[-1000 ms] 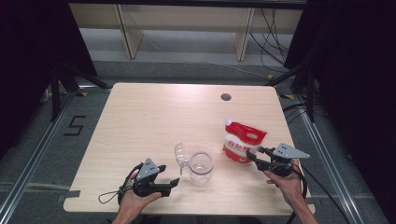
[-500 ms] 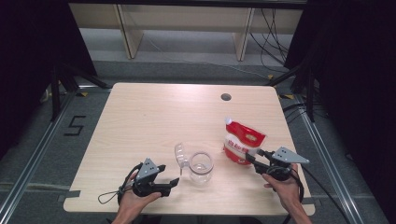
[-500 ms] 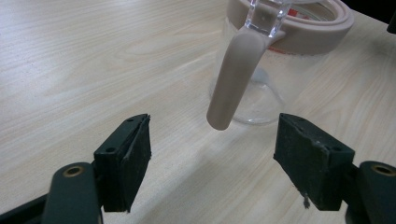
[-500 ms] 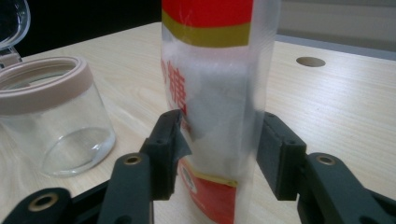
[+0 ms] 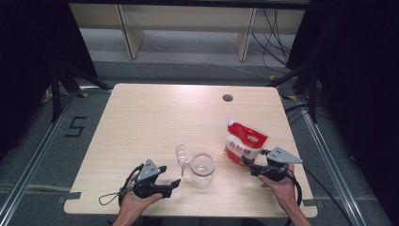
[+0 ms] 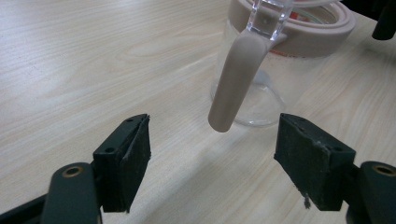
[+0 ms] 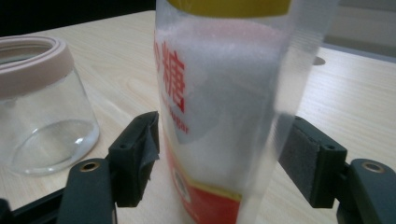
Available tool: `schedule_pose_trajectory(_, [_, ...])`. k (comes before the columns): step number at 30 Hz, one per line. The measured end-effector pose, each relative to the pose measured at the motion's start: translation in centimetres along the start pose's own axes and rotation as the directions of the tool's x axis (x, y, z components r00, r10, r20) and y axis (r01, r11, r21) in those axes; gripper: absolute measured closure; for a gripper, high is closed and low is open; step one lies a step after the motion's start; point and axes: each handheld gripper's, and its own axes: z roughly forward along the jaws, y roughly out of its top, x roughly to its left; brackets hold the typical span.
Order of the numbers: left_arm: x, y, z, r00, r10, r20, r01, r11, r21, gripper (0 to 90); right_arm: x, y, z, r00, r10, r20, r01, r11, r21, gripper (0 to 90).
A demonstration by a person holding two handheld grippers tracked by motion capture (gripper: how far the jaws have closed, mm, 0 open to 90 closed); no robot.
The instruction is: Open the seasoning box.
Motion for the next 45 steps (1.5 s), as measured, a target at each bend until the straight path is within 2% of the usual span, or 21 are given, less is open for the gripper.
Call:
schedule_pose_trajectory(1, [0.1,0.0,0.0,0.9998,0.017,0.007,-0.017,0.9999,-0.003,26.0,0.2,0.0,0.1,0.9998,0.019,-0.002,-0.019,1.0,-0.011,31.6])
schedule_pose_trajectory(2, [0.0,0.0,0.0,1.0,0.003,-0.002,-0.003,1.0,0.0,26.0,0.0,0.0,0.3,1.0,-0.006,0.003,0.006,1.0,-0.017,31.0])
schedule_pose_trajectory(6, [0.1,0.0,0.1,1.0,-0.002,0.006,0.002,1.0,-0.002,25.8,-0.3,-0.1,0.8,0.9998,-0.017,-0.006,0.017,1.0,-0.021,30.2])
schedule_pose_trajectory(9, [0.2,0.1,0.0,0.9998,0.016,0.007,-0.016,0.9999,-0.001,25.7,-0.3,-0.2,1.0,0.9999,-0.002,-0.015,0.001,1.0,-0.019,31.0])
schedule_pose_trajectory(12, [0.1,0.0,0.1,1.0,-0.006,0.007,0.006,1.0,-0.002,25.4,-0.4,-0.2,1.4,0.9992,-0.025,-0.032,0.025,1.0,-0.013,31.1])
schedule_pose_trajectory(13, [0.1,0.0,0.1,1.0,-0.007,0.007,0.007,1.0,-0.003,25.4,-0.2,-0.3,1.5,0.9996,0.005,-0.029,-0.005,1.0,-0.011,31.0])
schedule_pose_trajectory(16, [0.1,0.0,0.1,1.0,-0.009,0.003,0.009,1.0,-0.003,25.1,-0.5,-0.4,2.0,0.9986,-0.041,-0.035,0.039,0.998,-0.04,31.5])
schedule_pose_trajectory(18, [0.1,0.0,0.1,1.0,-0.005,0.005,0.005,1.0,-0.007,25.1,-0.2,-0.4,1.9,0.9986,0.01,-0.051,-0.011,1.0,-0.01,31.7])
schedule_pose_trajectory(20, [0.3,0.1,0.1,0.9999,0.013,0.008,-0.013,0.9999,-0.002,25.1,-0.4,-0.5,2.2,0.9991,-0.019,-0.039,0.017,0.999,-0.044,31.7])
schedule_pose_trajectory(21, [0.2,0.0,0.1,1.0,-0.006,0.005,0.006,1.0,-0.006,25.1,-0.7,-0.5,2.3,0.9975,-0.055,-0.045,0.053,0.998,-0.046,31.7])
schedule_pose_trajectory(23, [0.2,0.0,0.1,1.0,-0.003,0.004,0.003,1.0,0.0,25.1,-0.4,-0.5,2.2,0.9983,-0.018,-0.056,0.017,0.999,-0.028,32.2])
schedule_pose_trajectory(26, [0.2,0.0,0.1,1.0,-0.007,0.004,0.007,1.0,0.0,24.9,-0.7,-0.5,2.6,0.9976,-0.038,-0.058,0.034,0.998,-0.059,32.8])
schedule_pose_trajectory(27, [0.2,0.0,0.1,0.9999,-0.011,0.004,0.011,0.9999,-0.003,24.7,-0.6,-0.6,2.7,0.9978,-0.017,-0.064,0.013,0.998,-0.068,33.0])
schedule_pose_trajectory(30, [0.3,0.0,0.1,1.0,0.006,0.005,-0.006,1.0,-0.001,24.6,-0.7,-0.6,2.7,0.9972,-0.035,-0.066,0.032,0.999,-0.042,33.0])
schedule_pose_trajectory(32, [0.2,-0.1,0.2,0.9999,-0.016,-0.001,0.016,0.9999,-0.002,24.6,-0.7,-0.5,2.9,0.9956,-0.049,-0.08,0.046,0.998,-0.041,33.0])
schedule_pose_trajectory(35, [0.1,0.0,0.1,0.9999,-0.015,-0.001,0.015,0.9999,-0.005,24.6,-0.4,-0.6,2.9,0.9961,-0.001,-0.088,-0.003,0.999,-0.041,33.8])
schedule_pose_trajectory(37, [0.2,0.0,0.1,0.9999,-0.007,0.007,0.007,1.0,0.001,24.6,-0.5,-0.6,3.0,0.9973,-0.022,-0.071,0.02,0.999,-0.031,34.5])
schedule_pose_trajectory(39, [0.2,0.0,0.1,1.0,0.002,0.009,-0.002,1.0,-0.002,24.6,-0.6,-0.7,3.3,0.9961,-0.023,-0.085,0.016,0.997,-0.073,34.6])
schedule_pose_trajectory(40, [0.2,0.0,0.1,0.9999,-0.005,0.01,0.005,1.0,-0.006,24.6,-0.6,-0.7,3.3,0.9949,-0.001,-0.101,-0.006,0.998,-0.068,34.7])
schedule_pose_trajectory(42, [0.2,0.0,0.1,1.0,-0.01,0.001,0.01,1.0,0.001,24.6,-0.8,-0.7,3.3,0.9975,-0.02,-0.067,0.015,0.998,-0.061,34.6])
schedule_pose_trajectory(45, [0.2,0.0,0.2,0.9999,-0.011,0.008,0.011,0.9999,-0.003,24.6,-0.7,-0.7,3.2,0.996,0.008,-0.09,-0.013,0.998,-0.056,34.3])
